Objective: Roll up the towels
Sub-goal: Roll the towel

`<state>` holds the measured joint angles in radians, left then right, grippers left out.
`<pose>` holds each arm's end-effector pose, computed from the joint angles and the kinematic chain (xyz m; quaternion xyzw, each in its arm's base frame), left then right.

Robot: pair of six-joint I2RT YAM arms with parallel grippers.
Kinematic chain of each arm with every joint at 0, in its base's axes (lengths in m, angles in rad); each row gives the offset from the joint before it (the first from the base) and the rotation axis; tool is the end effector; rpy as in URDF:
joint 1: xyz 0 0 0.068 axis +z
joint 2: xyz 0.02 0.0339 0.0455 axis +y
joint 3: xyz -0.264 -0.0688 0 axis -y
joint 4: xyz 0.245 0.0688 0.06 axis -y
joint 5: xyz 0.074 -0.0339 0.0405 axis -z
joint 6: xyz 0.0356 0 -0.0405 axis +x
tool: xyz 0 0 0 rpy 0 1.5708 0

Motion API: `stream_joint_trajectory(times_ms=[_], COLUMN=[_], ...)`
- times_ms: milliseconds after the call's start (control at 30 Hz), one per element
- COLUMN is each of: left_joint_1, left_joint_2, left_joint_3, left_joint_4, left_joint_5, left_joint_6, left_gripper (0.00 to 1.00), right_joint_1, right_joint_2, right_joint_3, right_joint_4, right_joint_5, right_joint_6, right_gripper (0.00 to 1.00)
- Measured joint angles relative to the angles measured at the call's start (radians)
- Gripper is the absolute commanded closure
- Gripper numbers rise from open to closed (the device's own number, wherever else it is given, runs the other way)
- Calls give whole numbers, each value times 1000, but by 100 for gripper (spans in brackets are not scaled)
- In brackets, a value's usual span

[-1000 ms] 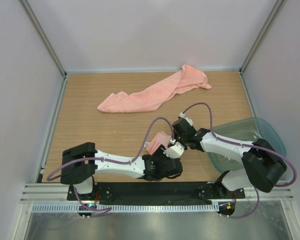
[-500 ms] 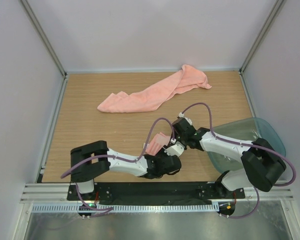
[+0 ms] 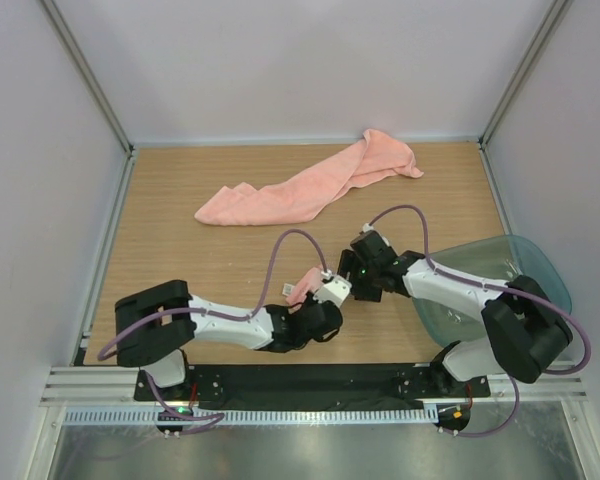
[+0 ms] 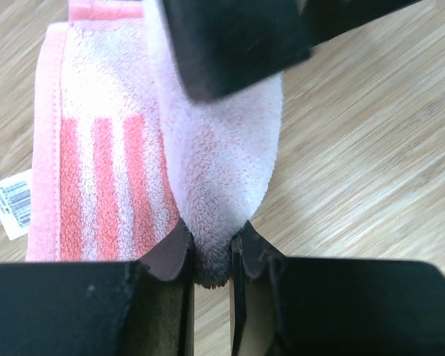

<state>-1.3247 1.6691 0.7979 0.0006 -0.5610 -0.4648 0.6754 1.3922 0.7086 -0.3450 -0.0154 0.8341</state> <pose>0.0955 -0.3025 0.1478 0.2899 0.8601 -0.0944 0.4091 0.2006 0.1614 0.1712 0.0743 0.9606 0.1889 0.1900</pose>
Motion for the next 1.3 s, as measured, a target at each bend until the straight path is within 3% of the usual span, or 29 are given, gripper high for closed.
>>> stream_joint_trajectory(times_ms=[200, 700, 1067, 1300], left_joint_1=[90, 267, 425, 516], left_joint_2=[-93, -232, -236, -196], left_joint_3=[-82, -304, -447, -516], left_joint_4=[44, 264, 499, 653], left_joint_5=[134, 416, 599, 698], left_joint_6=[-63, -263, -489, -590], left_gripper=[100, 100, 100, 100], right_joint_1=[-103, -174, -178, -178], right_joint_2=[-26, -158, -193, -61], right_joint_3=[24, 28, -247, -319], right_joint_4=[-52, -50, 376, 680], right_joint_5=[-33, -91, -402, -473], right_joint_6=[-44, -95, 10, 80], right_gripper=[18, 17, 18, 18])
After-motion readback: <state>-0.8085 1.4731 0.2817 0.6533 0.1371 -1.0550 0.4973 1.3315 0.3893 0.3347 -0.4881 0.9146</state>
